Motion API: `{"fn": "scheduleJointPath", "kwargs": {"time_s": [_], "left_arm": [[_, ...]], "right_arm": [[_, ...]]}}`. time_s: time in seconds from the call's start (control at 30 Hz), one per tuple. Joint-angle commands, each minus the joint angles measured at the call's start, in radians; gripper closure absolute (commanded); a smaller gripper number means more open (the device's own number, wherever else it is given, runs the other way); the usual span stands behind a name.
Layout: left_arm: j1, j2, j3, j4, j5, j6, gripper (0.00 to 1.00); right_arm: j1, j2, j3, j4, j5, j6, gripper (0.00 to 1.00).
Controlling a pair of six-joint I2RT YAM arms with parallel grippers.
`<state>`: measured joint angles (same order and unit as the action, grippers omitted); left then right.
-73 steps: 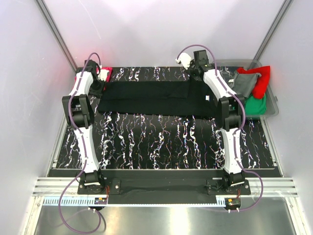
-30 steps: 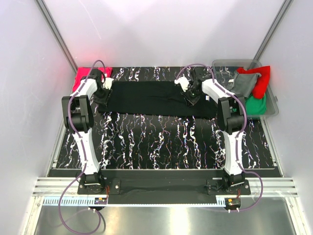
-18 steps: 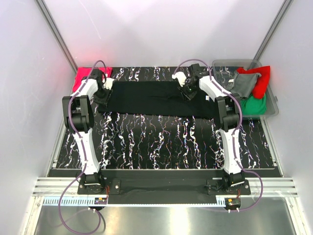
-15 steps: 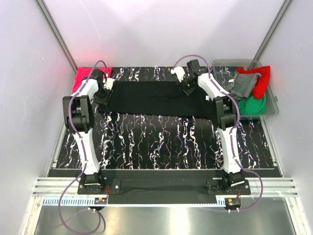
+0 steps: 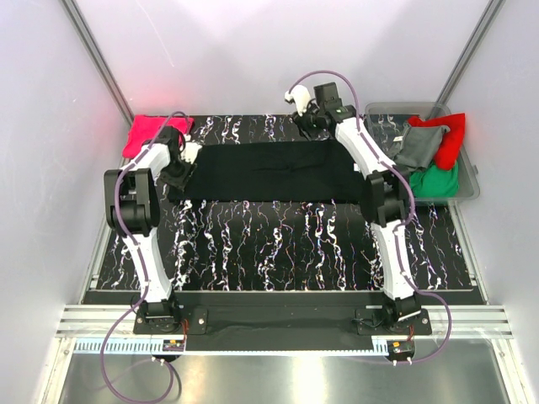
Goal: Fold and stack the t-shirts
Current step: Fold the tshirt
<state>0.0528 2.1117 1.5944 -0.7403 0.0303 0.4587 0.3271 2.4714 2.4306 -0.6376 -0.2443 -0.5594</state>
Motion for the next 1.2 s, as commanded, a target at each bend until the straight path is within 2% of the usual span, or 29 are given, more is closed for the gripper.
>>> {"fn": "scheduleJointPath", "kwargs": {"time_s": [0.0,0.07,0.2,0.37,0.57,1.1,1.17], "left_arm": [[-0.002,-0.07,-0.039,-0.004,0.028,0.061,0.56],[-0.002,-0.071,-0.047,-0.002,0.025,0.061,0.56],[-0.004,-0.099,-0.059,-0.001,0.016,0.083,0.57],[-0.021,-0.157,-0.128,0.007,0.02,0.138,0.57],[-0.039,-0.252,-0.166,0.018,0.099,0.204,0.52],[-0.044,-0.093,-0.165,-0.039,-0.021,0.316,0.51],[-0.044,-0.07,-0.168,-0.041,-0.027,0.324,0.61]], "right_arm": [[-0.003,-0.193,-0.18,-0.011,0.007,-0.026,0.58],[-0.006,-0.262,-0.331,-0.007,0.0,-0.068,0.56],[-0.008,-0.339,-0.517,-0.014,-0.024,-0.122,0.55],[-0.008,-0.41,-0.669,-0.025,-0.044,-0.111,0.55],[-0.007,-0.443,-0.7,-0.036,-0.056,-0.074,0.55],[-0.007,-0.503,-0.735,-0.047,-0.027,-0.076,0.54],[-0.007,-0.505,-0.746,-0.048,-0.02,-0.071,0.54]]}}
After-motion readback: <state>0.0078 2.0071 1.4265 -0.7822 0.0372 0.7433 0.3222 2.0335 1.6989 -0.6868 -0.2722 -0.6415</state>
